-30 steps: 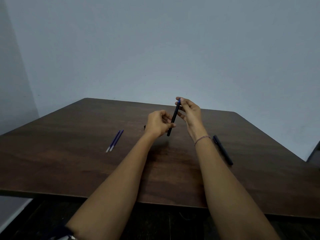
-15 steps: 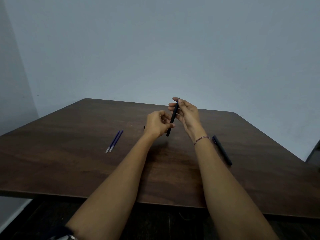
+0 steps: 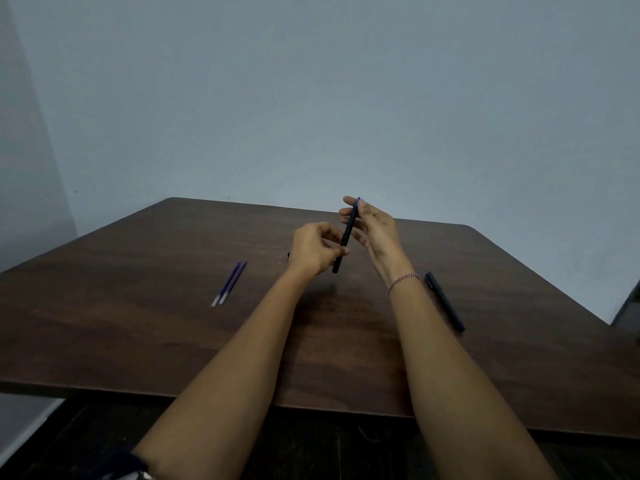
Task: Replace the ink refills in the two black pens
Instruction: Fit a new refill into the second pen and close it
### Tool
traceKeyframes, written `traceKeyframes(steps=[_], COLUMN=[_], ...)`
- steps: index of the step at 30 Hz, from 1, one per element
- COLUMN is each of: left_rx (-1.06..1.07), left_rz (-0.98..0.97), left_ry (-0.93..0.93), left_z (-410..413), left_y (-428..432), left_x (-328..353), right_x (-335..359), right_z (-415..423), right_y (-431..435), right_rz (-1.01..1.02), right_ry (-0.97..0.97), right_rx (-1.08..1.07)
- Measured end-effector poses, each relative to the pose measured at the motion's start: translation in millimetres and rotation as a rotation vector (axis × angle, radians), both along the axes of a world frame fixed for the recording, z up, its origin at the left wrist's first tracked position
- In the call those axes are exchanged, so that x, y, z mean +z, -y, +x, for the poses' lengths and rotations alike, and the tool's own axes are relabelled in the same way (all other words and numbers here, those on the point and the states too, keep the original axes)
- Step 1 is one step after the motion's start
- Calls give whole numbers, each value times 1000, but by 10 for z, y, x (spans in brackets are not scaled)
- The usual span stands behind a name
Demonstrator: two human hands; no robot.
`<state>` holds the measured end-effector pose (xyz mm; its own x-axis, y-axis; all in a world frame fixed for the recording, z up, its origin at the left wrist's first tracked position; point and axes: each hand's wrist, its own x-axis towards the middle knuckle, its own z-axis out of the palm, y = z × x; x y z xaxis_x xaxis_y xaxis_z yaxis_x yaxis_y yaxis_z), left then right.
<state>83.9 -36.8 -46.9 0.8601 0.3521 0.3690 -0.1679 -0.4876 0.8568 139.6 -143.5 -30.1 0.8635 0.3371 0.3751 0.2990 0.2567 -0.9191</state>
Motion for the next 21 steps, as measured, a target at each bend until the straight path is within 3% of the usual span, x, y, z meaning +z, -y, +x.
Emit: traceKeyframes(steps=[21], left_rx=[123], left_rz=[22], left_ry=[32], left_z=[40], left_y=[-60], left_x=[1], right_x=[-13], right_z=[33], right_y=[-91], right_rz=[3], right_ry=[36], right_rx=[-147])
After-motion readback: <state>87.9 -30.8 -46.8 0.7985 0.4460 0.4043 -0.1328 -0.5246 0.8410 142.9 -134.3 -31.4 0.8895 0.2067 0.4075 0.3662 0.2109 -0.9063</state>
